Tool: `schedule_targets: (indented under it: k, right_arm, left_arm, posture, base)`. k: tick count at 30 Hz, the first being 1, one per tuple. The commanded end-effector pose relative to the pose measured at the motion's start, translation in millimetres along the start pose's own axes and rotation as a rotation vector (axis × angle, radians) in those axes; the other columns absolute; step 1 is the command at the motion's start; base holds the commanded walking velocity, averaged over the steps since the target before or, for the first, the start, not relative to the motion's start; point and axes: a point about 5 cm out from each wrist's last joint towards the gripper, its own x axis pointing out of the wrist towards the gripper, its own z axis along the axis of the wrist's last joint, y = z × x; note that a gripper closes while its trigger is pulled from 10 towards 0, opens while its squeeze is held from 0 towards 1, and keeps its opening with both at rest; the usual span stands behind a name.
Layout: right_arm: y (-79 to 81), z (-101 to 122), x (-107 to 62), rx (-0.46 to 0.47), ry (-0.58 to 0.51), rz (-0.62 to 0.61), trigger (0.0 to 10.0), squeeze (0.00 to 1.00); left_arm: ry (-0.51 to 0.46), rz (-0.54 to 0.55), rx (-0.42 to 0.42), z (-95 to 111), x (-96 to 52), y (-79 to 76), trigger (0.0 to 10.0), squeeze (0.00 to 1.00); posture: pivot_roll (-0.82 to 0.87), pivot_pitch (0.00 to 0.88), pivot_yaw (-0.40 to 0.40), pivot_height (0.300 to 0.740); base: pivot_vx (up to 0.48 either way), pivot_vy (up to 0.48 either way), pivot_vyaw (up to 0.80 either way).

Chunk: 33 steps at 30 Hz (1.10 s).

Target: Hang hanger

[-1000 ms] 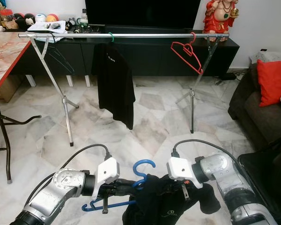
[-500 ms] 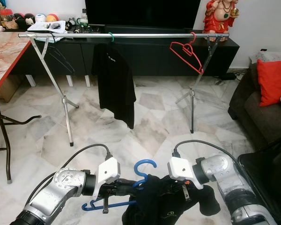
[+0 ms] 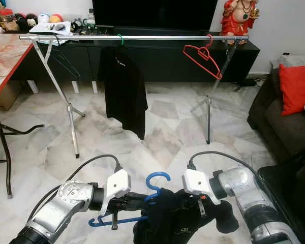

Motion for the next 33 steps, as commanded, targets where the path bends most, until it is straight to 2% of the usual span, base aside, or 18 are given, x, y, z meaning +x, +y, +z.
schedule_targets:
  k: [1,2,3,4,6,8,17,24,28,30,32,33]
  right_arm:
    - [1.3,1.3,4.4,-0.007,-0.016,0.007,0.0,0.00]
    - [1.2,1.3,4.4,-0.007,-0.015,0.007,0.0,0.00]
    - [1.3,1.2,4.3,-0.006,-0.015,0.007,0.0,0.00]
    - [1.3,1.2,4.3,-0.006,-0.014,0.007,0.0,0.00]
    - [1.4,0.9,4.3,-0.005,-0.013,0.007,0.0,0.00]
    - [1.8,0.2,4.2,-0.003,-0.011,0.007,0.0,0.00]
    - [2.6,-4.6,4.1,0.002,0.023,-0.010,0.0,0.00]
    - [4.7,-14.3,2.9,0.007,0.088,-0.046,0.0,0.00]
    - [3.2,-19.8,1.1,0.022,0.122,-0.111,0.0,0.00]
    - [0.6,-23.0,-1.2,0.032,0.142,-0.174,0.0,0.00]
    - [-7.1,-24.7,-5.4,0.058,0.147,-0.306,0.0,0.00]
    - [-7.1,-24.7,-5.4,0.058,0.147,-0.306,0.0,0.00]
  left_arm:
    - [-0.044,0.009,0.039,12.6,0.9,4.7,10.0,0.20]
    - [-0.044,0.008,0.039,12.6,0.8,4.7,10.0,0.20]
    - [-0.044,0.006,0.038,12.5,0.9,4.5,10.0,0.76]
    - [-0.045,0.005,0.037,12.5,0.9,4.3,10.0,0.76]
    - [-0.045,0.002,0.036,12.5,0.9,4.2,10.0,0.82]
    - [-0.045,-0.002,0.035,12.4,1.2,3.9,10.0,0.98]
    - [-0.039,-0.009,0.035,11.9,-0.8,3.8,10.0,1.00]
    - [-0.017,-0.018,0.032,9.5,-9.2,3.8,10.0,1.00]
    - [-0.003,-0.009,0.030,7.2,-14.9,4.8,10.0,1.00]
    - [0.001,0.018,0.031,6.1,-18.7,7.2,10.0,1.00]
    - [-0.003,0.074,0.027,4.7,-23.6,11.8,10.0,1.00]
    - [-0.003,0.074,0.027,4.7,-23.6,11.8,10.0,1.00]
  posture:
    - [-0.05,0.120,-0.095,0.740]
    - [-0.05,0.120,-0.095,0.740]
    - [-0.05,0.118,-0.095,0.740]
    - [-0.05,0.118,-0.095,0.740]
    - [-0.05,0.118,-0.095,0.740]
    - [-0.05,0.112,-0.094,0.740]
    - [-0.05,0.105,-0.094,0.740]
    - [-0.04,0.096,-0.093,0.740]
    - [-0.05,0.091,-0.093,0.740]
    - [-0.05,0.091,-0.093,0.740]
    - [-0.05,0.091,-0.094,0.740]
    - [-0.05,0.091,-0.094,0.740]
  base:
    - [0.000,0.000,0.00]
    - [0.000,0.000,0.00]
    - [0.000,0.000,0.00]
    - [0.000,0.000,0.00]
    - [0.000,0.000,0.00]
    - [0.000,0.000,0.00]
    - [0.000,0.000,0.00]
    - [0.000,0.000,0.00]
    - [0.000,0.000,0.00]
    - [0.000,0.000,0.00]
    - [0.000,0.000,0.00]
    - [0.000,0.000,0.00]
